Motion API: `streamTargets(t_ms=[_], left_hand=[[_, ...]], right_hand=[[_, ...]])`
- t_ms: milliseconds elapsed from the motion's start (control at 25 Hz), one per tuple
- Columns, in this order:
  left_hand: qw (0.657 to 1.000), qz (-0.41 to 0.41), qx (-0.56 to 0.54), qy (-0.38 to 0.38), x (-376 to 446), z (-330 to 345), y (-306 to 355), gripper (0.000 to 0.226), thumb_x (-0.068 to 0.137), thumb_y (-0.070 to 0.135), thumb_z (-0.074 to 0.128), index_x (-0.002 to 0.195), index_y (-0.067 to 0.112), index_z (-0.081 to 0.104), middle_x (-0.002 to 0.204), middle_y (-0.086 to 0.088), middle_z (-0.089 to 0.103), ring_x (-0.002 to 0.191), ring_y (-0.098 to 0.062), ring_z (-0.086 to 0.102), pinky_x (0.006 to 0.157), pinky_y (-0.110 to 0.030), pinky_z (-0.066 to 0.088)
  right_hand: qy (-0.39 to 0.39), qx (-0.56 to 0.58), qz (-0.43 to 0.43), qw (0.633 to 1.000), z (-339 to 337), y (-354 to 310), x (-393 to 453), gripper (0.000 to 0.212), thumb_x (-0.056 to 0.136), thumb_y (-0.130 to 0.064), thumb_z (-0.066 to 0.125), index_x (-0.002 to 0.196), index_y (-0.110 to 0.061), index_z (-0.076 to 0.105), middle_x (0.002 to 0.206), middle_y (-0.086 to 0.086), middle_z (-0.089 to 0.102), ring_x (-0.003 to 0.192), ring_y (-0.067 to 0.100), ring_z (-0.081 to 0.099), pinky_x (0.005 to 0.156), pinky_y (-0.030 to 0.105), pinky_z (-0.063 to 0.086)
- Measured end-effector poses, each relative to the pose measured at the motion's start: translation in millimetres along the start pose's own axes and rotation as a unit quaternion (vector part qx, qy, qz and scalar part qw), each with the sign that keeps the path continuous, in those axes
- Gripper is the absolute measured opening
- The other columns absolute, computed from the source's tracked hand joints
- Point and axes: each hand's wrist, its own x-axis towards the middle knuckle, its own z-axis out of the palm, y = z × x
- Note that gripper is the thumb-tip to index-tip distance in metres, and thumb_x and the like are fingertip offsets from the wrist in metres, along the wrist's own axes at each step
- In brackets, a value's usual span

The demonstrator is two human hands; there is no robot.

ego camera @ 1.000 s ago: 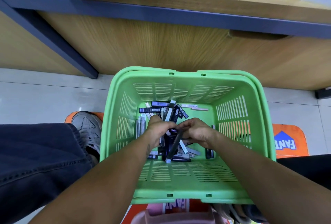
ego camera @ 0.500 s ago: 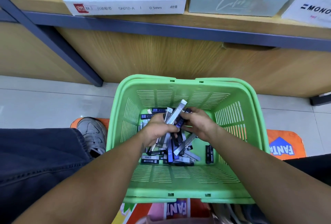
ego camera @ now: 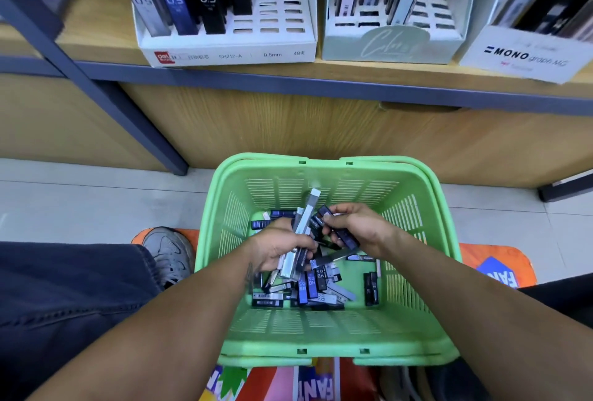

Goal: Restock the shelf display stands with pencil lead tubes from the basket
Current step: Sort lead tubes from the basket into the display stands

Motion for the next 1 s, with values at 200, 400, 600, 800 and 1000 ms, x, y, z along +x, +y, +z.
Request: streamTargets(t_ms=[200, 400, 600, 800, 1000], left_hand=[[0.997, 0.051, 0.041, -0.028, -22, 4, 20, 0.045, 0.088, -0.001, 0.072, 0.127, -0.001, 0.05, 0.084, -0.009, 0.068, 0.062, -0.015, 0.064, 0.061, -0.03, 0.059], [0.992, 0.074, 0.079, -0.072, -45, 12, 26, 0.028, 0.088, -0.004, 0.069, 0.111, 0.0, 0.054, 0.07, -0.005, 0.063, 0.06, -0.017, 0.06, 0.056, -0.032, 0.056], [0.995, 0.067, 0.013, -0.074, -56, 17, 31, 0.042, 0.084, -0.008, 0.07, 0.119, 0.0, 0.05, 0.076, -0.01, 0.065, 0.061, -0.019, 0.063, 0.055, -0.032, 0.057], [0.996, 0.072, 0.016, -0.055, -62, 15, 52, 0.043, 0.081, -0.006, 0.074, 0.117, 0.0, 0.051, 0.077, -0.012, 0.066, 0.059, -0.019, 0.062, 0.051, -0.03, 0.056], [0.992, 0.099, 0.054, -0.053, -85, 15, 93, 0.018, 0.086, -0.005, 0.066, 0.099, 0.0, 0.055, 0.066, -0.01, 0.063, 0.055, -0.019, 0.062, 0.047, -0.029, 0.053]], right_hand=[[-0.007, -0.08, -0.051, 0.995, -5, -24, -17, 0.031, 0.09, 0.002, 0.067, 0.115, -0.017, 0.064, 0.075, 0.009, 0.07, 0.052, 0.012, 0.05, 0.046, 0.025, 0.035], [0.039, -0.036, -0.142, 0.988, -4, -31, -33, 0.033, 0.084, -0.01, 0.079, 0.114, -0.02, 0.069, 0.081, 0.01, 0.073, 0.047, 0.009, 0.044, 0.038, 0.02, 0.031], [0.046, -0.155, -0.164, 0.973, 5, -35, -48, 0.019, 0.082, -0.015, 0.082, 0.098, -0.011, 0.075, 0.061, -0.006, 0.06, 0.048, 0.005, 0.043, 0.041, 0.02, 0.028], [0.007, -0.145, -0.181, 0.973, 8, -59, -69, 0.021, 0.086, -0.005, 0.075, 0.105, -0.006, 0.068, 0.064, -0.001, 0.055, 0.05, 0.009, 0.043, 0.045, 0.024, 0.029], [-0.062, -0.066, -0.199, 0.976, -15, -99, -104, 0.031, 0.091, 0.021, 0.051, 0.119, 0.011, 0.061, 0.099, 0.024, 0.069, 0.076, 0.024, 0.068, 0.066, 0.027, 0.057]])
